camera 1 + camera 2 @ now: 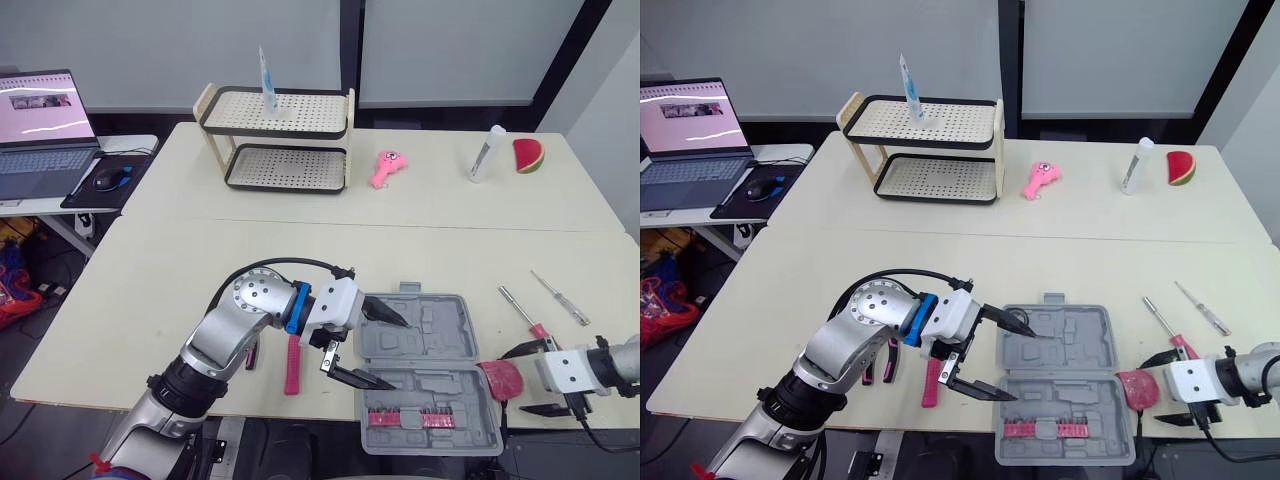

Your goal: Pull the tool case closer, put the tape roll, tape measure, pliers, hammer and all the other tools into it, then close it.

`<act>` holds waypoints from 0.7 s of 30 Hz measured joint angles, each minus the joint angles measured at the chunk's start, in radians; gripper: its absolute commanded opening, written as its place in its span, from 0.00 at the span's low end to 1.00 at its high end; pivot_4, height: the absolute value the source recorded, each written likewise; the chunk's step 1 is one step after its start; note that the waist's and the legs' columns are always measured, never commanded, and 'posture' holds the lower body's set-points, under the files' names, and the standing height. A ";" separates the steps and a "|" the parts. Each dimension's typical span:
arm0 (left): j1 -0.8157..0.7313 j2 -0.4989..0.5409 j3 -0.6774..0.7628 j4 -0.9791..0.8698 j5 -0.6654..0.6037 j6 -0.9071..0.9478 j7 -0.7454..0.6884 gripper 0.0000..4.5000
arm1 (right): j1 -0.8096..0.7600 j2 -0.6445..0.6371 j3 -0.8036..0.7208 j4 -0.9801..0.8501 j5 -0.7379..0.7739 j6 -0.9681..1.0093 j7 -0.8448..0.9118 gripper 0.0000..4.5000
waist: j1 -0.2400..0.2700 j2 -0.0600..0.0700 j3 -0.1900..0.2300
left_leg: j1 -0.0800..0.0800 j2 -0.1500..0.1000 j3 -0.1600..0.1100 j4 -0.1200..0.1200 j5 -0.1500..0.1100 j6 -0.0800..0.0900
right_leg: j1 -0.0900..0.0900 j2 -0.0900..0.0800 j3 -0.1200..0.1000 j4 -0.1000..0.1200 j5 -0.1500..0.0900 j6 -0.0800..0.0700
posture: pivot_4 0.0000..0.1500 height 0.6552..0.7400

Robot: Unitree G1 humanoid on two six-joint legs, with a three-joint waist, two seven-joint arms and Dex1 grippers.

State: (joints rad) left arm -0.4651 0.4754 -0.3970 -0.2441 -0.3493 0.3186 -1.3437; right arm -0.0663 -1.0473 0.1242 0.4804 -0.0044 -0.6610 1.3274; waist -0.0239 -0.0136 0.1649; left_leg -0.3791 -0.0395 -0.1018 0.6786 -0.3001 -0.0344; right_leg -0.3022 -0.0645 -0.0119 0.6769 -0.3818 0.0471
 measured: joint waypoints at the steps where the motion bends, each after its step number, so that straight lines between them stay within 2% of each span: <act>1: 0.000 0.001 0.000 0.000 0.000 0.000 0.000 1.00 | -0.005 0.002 0.008 0.005 -0.004 -0.004 0.000 0.99 | 0.000 0.000 0.000 | 0.000 0.000 0.000 0.000 0.000 0.000 | 0.000 0.000 0.000 0.000 0.000 0.000 | 1.00 1.00; 21: 0.000 0.004 -0.002 -0.001 0.000 0.000 0.005 1.00 | -0.101 0.009 0.108 0.038 -0.024 -0.098 0.033 0.99 | -0.001 0.001 0.000 | 0.000 0.000 0.000 0.000 0.000 0.000 | 0.000 0.000 0.000 0.000 0.000 0.000 | 1.00 1.00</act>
State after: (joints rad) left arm -0.4650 0.4794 -0.3989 -0.2447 -0.3492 0.3187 -1.3390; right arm -0.1676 -1.0379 0.2320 0.5184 -0.0284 -0.7590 1.3607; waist -0.0246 -0.0130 0.1647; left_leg -0.3789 -0.0394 -0.1018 0.6788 -0.3000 -0.0345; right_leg -0.3023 -0.0646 -0.0117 0.6769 -0.3818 0.0471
